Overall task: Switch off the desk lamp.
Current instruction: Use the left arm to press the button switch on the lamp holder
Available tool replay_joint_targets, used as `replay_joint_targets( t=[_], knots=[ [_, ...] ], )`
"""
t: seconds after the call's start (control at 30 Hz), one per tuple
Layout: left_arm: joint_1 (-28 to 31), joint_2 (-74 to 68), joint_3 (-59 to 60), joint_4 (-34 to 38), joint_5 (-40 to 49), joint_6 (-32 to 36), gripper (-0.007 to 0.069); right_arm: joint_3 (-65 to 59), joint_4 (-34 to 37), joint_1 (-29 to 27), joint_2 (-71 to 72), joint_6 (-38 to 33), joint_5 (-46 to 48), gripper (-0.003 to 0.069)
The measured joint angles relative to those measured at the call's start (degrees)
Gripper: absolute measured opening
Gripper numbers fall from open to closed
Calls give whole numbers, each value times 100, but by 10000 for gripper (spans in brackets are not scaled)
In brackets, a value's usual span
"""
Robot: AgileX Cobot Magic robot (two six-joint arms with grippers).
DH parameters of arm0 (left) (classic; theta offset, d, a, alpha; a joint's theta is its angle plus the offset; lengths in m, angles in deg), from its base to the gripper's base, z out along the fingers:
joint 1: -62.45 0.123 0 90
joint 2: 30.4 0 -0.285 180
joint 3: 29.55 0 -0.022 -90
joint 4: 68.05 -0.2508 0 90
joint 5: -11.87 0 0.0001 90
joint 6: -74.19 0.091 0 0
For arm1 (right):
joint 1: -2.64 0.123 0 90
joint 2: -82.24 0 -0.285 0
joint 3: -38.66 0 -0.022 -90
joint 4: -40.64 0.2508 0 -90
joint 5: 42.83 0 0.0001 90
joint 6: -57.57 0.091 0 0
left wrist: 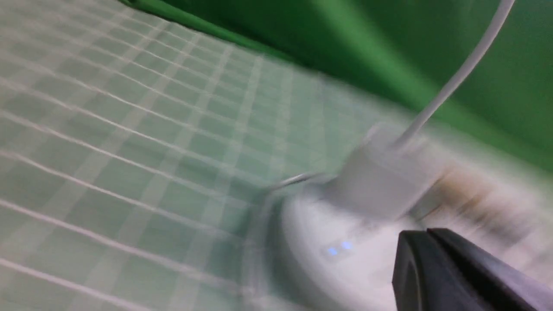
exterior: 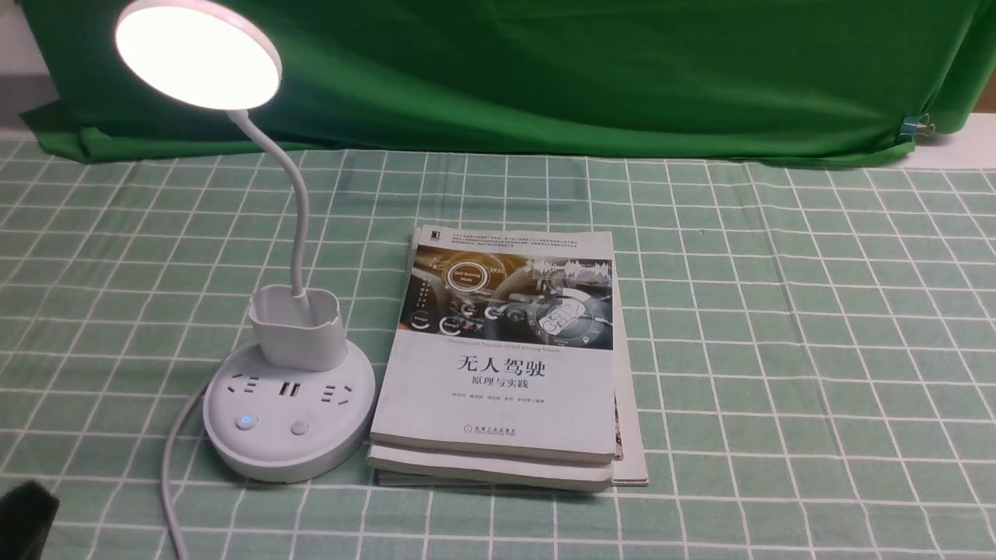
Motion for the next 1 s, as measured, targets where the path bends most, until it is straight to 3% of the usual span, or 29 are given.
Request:
replay_joint_targets(
  t=[0.13,0.3,0.4,0.63,0.83,1.0],
  knots=[
    [0,0,0,1200,-545,-47,0,0,0,0,0,0,0,242],
    [0,0,0,1381,-1180,-27,0,0,0,0,0,0,0,242],
    [5,0,-20,1242,-1101,-29,0,0,0,0,0,0,-6,242],
    [5,-1254,-1378,277,1130,45,0,0,0,0,0,0,-6,242],
    [5,-3653,-3118,-759,3423,866,0,0,0,0,0,0,-6,242],
    [-75,-5234,-3906,-968,4014,1102,0,0,0,0,0,0,-6,242]
  ],
)
